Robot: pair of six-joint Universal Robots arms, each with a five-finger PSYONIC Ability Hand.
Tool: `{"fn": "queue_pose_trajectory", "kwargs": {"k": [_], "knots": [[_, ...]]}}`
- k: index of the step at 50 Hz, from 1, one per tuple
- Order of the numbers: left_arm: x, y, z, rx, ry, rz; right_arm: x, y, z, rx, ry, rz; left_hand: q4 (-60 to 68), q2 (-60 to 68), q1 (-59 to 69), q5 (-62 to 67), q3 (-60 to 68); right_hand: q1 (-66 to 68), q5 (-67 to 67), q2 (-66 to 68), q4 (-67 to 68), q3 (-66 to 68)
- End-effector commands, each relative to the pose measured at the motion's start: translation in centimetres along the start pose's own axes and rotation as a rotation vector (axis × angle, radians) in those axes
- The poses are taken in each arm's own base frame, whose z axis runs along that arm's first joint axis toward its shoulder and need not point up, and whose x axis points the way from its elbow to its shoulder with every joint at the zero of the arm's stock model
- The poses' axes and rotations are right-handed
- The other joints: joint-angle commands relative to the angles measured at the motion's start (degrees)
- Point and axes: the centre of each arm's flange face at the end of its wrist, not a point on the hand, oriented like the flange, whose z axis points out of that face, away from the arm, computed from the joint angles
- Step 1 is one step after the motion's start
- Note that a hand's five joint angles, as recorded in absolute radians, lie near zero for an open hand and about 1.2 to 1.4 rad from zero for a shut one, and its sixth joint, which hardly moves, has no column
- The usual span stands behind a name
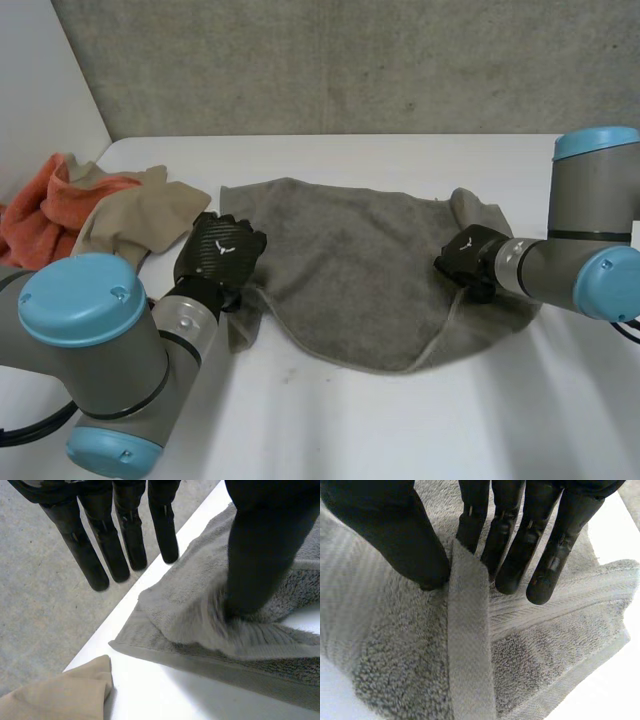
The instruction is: Fold the laundry.
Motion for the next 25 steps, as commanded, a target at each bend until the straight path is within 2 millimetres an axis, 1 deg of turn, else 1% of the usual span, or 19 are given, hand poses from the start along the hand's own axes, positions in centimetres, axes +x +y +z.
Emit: {"fn": "queue_pose_trajectory", "kwargs": {"k": [1,2,4,6,8,9,11,12,15,16,20,25], "knots": [[-0.3,0.2,-0.3,-0.03,0.002,-0.009,0.5,-0.9,-1.8,0.038,0.032,0.071,-8.5,-8.7,-7.6,-8.4,-8.9,24.8,15.5,13.9,14.2,14.4],[-0.5,0.2,-0.4,-0.04,0.001,-0.01,0.6,-0.9,-2.1,0.041,0.04,0.071,-12.3,-12.5,-11.4,-12.3,-12.7,24.8,15.5,13.9,14.2,14.4],[-0.7,0.2,-0.5,-0.05,0.0,-0.012,0.9,-0.8,-2.6,0.044,0.06,0.075,-15.5,-15.7,-14.6,-15.5,-15.9,24.8,15.5,13.9,14.2,14.4],[-1.1,0.0,-0.8,-0.06,-0.003,-0.022,2.0,0.1,-3.3,0.034,0.105,0.093,-17.4,-17.6,-16.5,-17.3,-17.8,24.8,15.5,13.9,14.2,14.4],[-1.4,0.1,-0.9,-0.076,-0.006,-0.039,2.4,1.0,-3.8,0.015,0.118,0.111,-17.6,-17.8,-16.7,-17.5,-18.0,24.8,15.5,13.9,14.2,14.4],[-1.6,0.2,-1.0,-0.084,-0.006,-0.052,2.5,1.9,-4.3,-0.006,0.122,0.132,-17.9,-18.1,-17.0,-17.8,-18.3,24.8,15.5,13.9,14.2,14.4],[-2.0,0.8,-1.3,-0.126,-0.008,-0.099,2.5,2.7,-4.9,-0.026,0.128,0.151,-18.1,-18.3,-17.2,-18.0,-18.5,24.8,15.5,13.9,14.2,14.4],[-2.1,1.1,-1.4,-0.142,-0.009,-0.116,2.8,3.4,-5.5,-0.036,0.146,0.166,-18.1,-18.3,-17.2,-18.0,-18.5,24.8,15.5,13.9,14.2,14.4],[-2.9,1.6,-1.5,-0.179,-0.026,-0.19,3.5,4.6,-6.2,-0.048,0.197,0.197,-18.2,-18.4,-17.3,-18.2,-18.6,24.8,15.5,13.9,14.2,14.4],[-3.0,1.7,-1.5,-0.187,-0.031,-0.206,3.9,5.3,-6.7,-0.051,0.236,0.222,-18.2,-18.4,-17.3,-18.2,-18.7,24.8,15.5,13.9,14.2,14.4],[-3.9,2.5,-1.5,-0.224,-0.055,-0.282,4.6,6.5,-7.3,-0.042,0.325,0.26,-18.2,-18.4,-17.3,-18.2,-18.7,24.8,15.5,13.9,14.2,14.4],[-4.7,3.0,-1.2,-0.239,-0.084,-0.344,4.7,7.6,-7.3,-0.036,0.38,0.266,-17.7,-17.9,-16.8,-17.7,-18.2,24.8,15.5,13.9,14.2,14.4]]}}
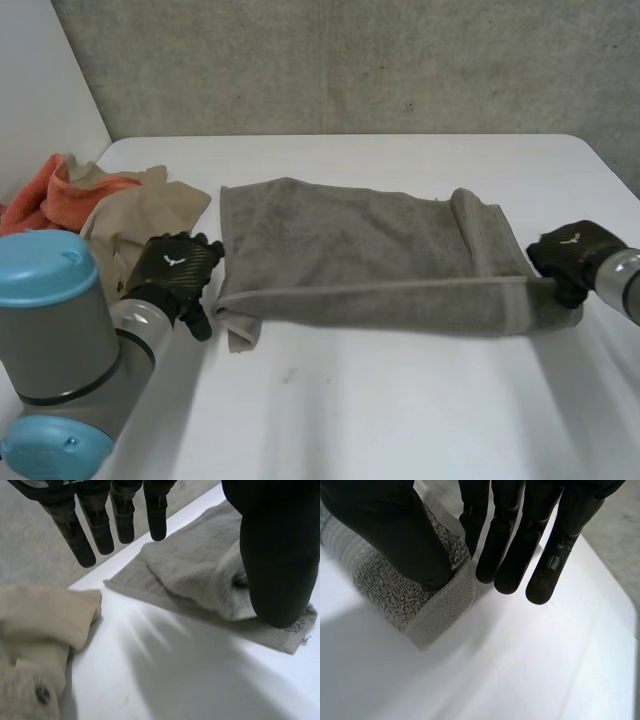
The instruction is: Fold the laundry.
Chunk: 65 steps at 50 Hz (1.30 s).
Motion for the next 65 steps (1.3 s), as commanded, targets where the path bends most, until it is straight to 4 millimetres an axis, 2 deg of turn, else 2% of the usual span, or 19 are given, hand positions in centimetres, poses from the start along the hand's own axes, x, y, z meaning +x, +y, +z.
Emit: {"fn": "queue_pose_trajectory", "kwargs": {"k": [1,9,14,18,22,29,36,52,55,59,60,62,65], "knots": [[-1.3,0.3,0.5,-0.024,-0.034,-0.103,1.0,1.6,-0.1,0.022,0.103,0.033,-0.1,0.1,-1.1,0.6,-0.3,24.6,13.8,12.6,11.9,12.3],[-0.9,0.4,0.6,-0.052,-0.013,-0.203,0.8,2.2,0.0,0.022,0.115,0.035,5.6,5.8,4.6,6.3,5.4,24.6,13.8,12.6,11.9,12.3],[-0.2,-0.2,0.5,-0.057,0.04,-0.307,0.6,2.3,-0.1,0.02,0.111,0.036,6.4,6.6,5.4,7.1,6.2,24.6,13.8,12.6,11.9,12.3],[0.9,0.1,1.2,-0.089,0.086,-0.355,0.5,2.4,-0.1,0.019,0.11,0.036,11.1,11.3,10.1,11.8,10.9,24.6,13.8,12.6,11.9,12.3],[2.6,-0.2,1.4,-0.08,0.13,-0.336,0.5,2.4,-0.1,0.021,0.112,0.036,13.5,13.7,12.5,14.2,13.3,24.6,13.8,12.6,11.9,12.3],[4.1,0.4,2.7,-0.095,0.152,-0.325,0.6,2.4,-0.1,0.021,0.112,0.037,13.2,13.4,12.2,13.9,13.0,24.6,13.8,12.6,11.9,12.3],[6.1,0.1,3.4,-0.078,0.145,-0.298,0.3,2.5,-0.2,0.019,0.103,0.037,13.0,13.2,12.0,13.7,12.8,24.6,13.8,12.6,11.9,12.3],[7.5,1.1,6.1,-0.082,0.122,-0.278,-0.1,2.7,-0.6,0.02,0.1,0.036,14.0,14.2,13.0,14.7,13.8,24.6,13.8,12.6,11.9,12.3],[8.0,1.3,6.2,-0.082,0.129,-0.272,-0.1,2.7,-0.6,0.02,0.1,0.036,19.0,19.2,18.0,19.7,18.8,24.6,13.8,12.6,11.9,12.3],[7.9,1.5,6.5,-0.083,0.109,-0.254,-0.1,2.7,-0.6,0.019,0.099,0.036,41.5,41.7,40.5,42.2,41.3,24.6,13.8,12.6,11.9,12.3],[7.7,1.3,6.6,-0.074,0.089,-0.238,-0.1,2.6,-0.7,0.02,0.1,0.036,53.6,53.8,52.6,54.3,53.4,24.6,13.8,12.6,11.9,12.3],[7.3,0.9,6.5,-0.059,0.063,-0.211,0.0,2.6,-0.7,0.019,0.103,0.031,63.2,63.4,62.2,63.9,63.0,24.6,13.8,12.6,11.9,12.3],[6.3,-0.7,5.9,-0.01,0.003,-0.167,0.4,1.9,-1.1,0.037,0.12,0.015,63.3,63.5,62.3,64.0,63.1,24.6,13.8,12.6,11.9,12.3]]}}
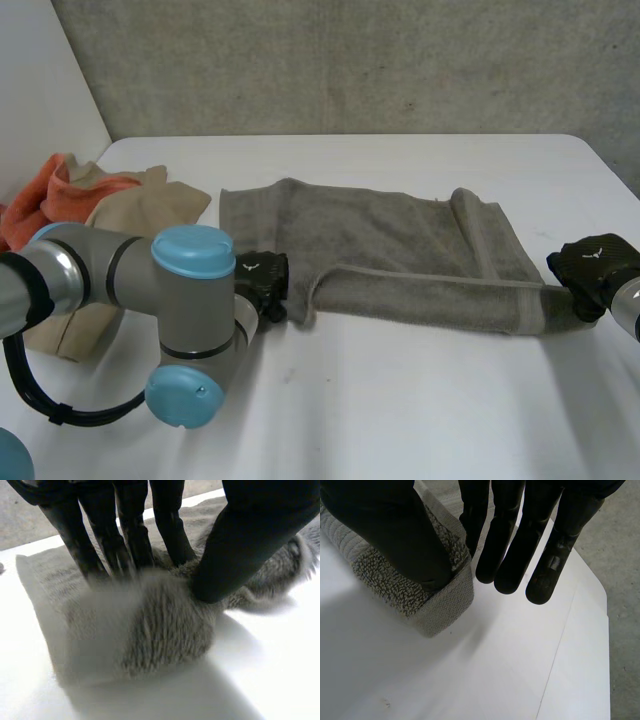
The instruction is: Fold the laundry.
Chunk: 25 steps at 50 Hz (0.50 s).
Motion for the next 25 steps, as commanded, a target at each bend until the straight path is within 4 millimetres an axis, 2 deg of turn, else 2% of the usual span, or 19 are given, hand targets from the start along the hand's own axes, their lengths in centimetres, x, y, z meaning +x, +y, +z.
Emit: {"fn": "queue_pose_trajectory", "kwargs": {"k": [1,2,4,5,8,10,17,20,25], "knots": [[-1.0,-3.2,-1.3,0.097,-0.105,0.089,1.0,-1.2,-0.7,0.027,0.034,-0.028,19.8,20.1,19.5,20.2,21.2,24.6,13.7,12.6,11.9,12.3],[-1.5,-4.7,-2.3,0.129,-0.118,0.106,1.1,-1.4,-1.0,0.032,0.039,-0.032,19.8,20.1,19.5,20.2,21.2,24.6,13.7,12.6,11.9,12.3],[-2.0,-5.7,-3.4,0.148,-0.129,0.138,1.6,-2.5,-2.1,0.042,0.043,-0.062,19.8,20.1,19.5,20.2,21.2,24.6,13.7,12.6,11.9,12.3],[-2.6,-6.5,-4.7,0.158,-0.137,0.191,1.8,-2.7,-2.4,0.041,0.042,-0.071,19.8,20.1,19.5,20.2,21.2,24.6,13.7,12.6,11.9,12.3],[-3.4,-7.2,-6.4,0.163,-0.152,0.282,2.3,-3.9,-4.4,0.032,0.02,-0.128,19.8,20.1,19.5,20.2,21.2,24.6,13.7,12.6,11.9,12.3],[-4.2,-7.5,-8.4,0.156,-0.158,0.396,2.3,-4.2,-5.4,0.013,-0.005,-0.161,19.8,20.1,19.5,20.2,21.2,24.6,13.7,12.6,11.9,12.3],[-5.7,-5.5,-12.2,0.086,-0.143,0.649,2.3,-3.1,-8.2,-0.138,-0.125,-0.294,19.8,20.1,19.5,20.2,21.2,24.6,13.7,12.6,11.9,12.3],[-6.0,-4.5,-13.2,0.042,-0.138,0.688,2.3,-2.3,-9.4,-0.208,-0.188,-0.319,19.8,20.1,19.5,20.2,21.2,24.6,13.7,12.6,11.9,12.3],[-6.0,-2.7,-14.8,-0.049,-0.096,0.719,2.7,-1.6,-10.2,-0.253,-0.228,-0.326,19.8,20.1,19.5,20.2,21.2,24.6,13.7,12.6,11.9,12.3]]}}
